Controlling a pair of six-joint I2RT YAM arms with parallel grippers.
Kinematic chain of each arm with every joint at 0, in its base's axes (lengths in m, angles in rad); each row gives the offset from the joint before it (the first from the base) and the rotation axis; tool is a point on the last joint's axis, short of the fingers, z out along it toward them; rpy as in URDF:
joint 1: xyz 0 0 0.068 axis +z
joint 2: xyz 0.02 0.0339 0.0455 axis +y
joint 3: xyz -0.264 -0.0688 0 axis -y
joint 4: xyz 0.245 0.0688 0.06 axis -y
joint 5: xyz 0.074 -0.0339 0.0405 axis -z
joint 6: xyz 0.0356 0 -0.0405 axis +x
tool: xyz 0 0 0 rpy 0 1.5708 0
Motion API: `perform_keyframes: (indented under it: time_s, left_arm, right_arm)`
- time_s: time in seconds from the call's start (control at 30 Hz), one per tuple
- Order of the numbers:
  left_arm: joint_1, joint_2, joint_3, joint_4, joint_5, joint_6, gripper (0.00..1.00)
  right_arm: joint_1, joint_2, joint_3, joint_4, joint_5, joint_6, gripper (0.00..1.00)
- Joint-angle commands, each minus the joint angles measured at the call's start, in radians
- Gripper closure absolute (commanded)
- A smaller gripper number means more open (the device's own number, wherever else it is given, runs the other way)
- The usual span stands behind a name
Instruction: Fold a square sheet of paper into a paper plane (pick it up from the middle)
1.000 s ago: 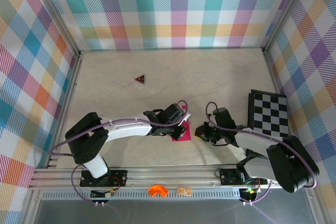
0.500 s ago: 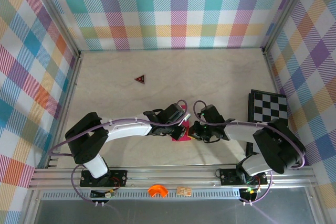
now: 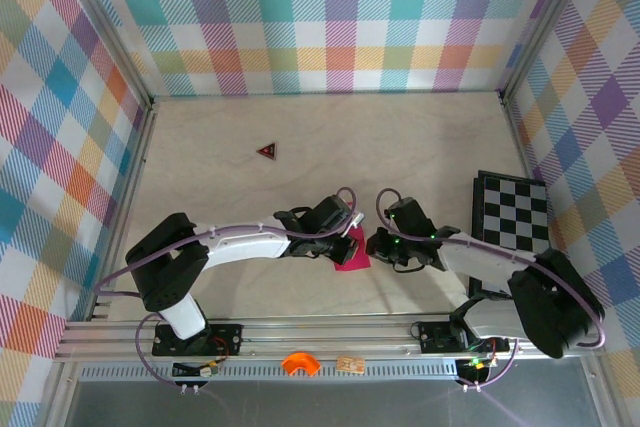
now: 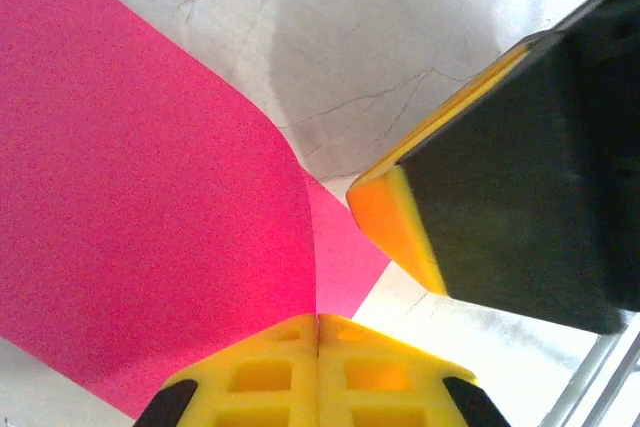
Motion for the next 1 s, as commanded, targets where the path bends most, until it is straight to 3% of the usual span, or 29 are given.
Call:
perform_keyframes:
  time_s: [0.0, 0.53, 0.73, 0.97]
  left_arm:
    - [0.016, 0.017, 0.010, 0.031, 0.026, -0.032, 1.00]
    - [0.023, 0.015, 0.003, 0.024, 0.028, -0.037, 1.00]
    - [0.042, 0.008, -0.009, 0.030, 0.048, -0.033, 1.00]
    - [0.092, 0.024, -0.028, 0.056, 0.140, -0.030, 1.00]
  right_arm:
    - [0.002, -0.024, -0.020, 0.050, -0.014, 0.033, 0.91]
    - [0.004, 0.106, -0.043, 0.228, -0.112, 0.146, 0.93]
    - [0.004, 0.156, 0.010, -0.025, -0.020, 0.078, 0.96]
    - [0.004, 0.136, -0.021, -0.035, 0.000, 0.075, 0.96]
